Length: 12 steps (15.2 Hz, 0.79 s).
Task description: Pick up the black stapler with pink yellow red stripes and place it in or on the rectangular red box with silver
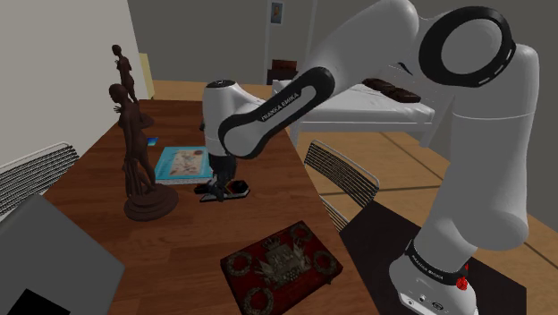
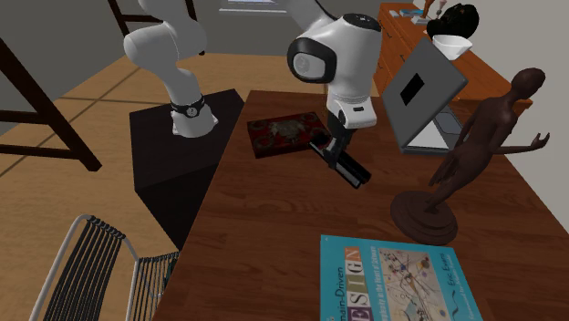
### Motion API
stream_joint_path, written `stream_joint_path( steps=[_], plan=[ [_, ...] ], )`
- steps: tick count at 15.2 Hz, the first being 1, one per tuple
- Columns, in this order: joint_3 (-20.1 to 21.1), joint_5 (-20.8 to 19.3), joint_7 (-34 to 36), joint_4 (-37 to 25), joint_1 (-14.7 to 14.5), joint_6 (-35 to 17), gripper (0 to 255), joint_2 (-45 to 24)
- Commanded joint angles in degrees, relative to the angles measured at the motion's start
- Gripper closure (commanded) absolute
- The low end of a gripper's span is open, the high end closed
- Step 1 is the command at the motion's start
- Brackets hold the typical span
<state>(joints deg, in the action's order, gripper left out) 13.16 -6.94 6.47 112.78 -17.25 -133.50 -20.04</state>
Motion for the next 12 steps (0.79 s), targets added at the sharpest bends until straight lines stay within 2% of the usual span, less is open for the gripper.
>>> stream_joint_path(
  steps=[1,5,12],
  plan=[
    [0.2,0.4,-0.3,-0.4,0.1,1.3,255,1.0],
    [0.4,1.0,-0.7,-1.2,0.3,3.7,255,2.6],
    [2.9,4.0,2.0,16.3,-1.0,-1.7,255,15.0]
  ],
)
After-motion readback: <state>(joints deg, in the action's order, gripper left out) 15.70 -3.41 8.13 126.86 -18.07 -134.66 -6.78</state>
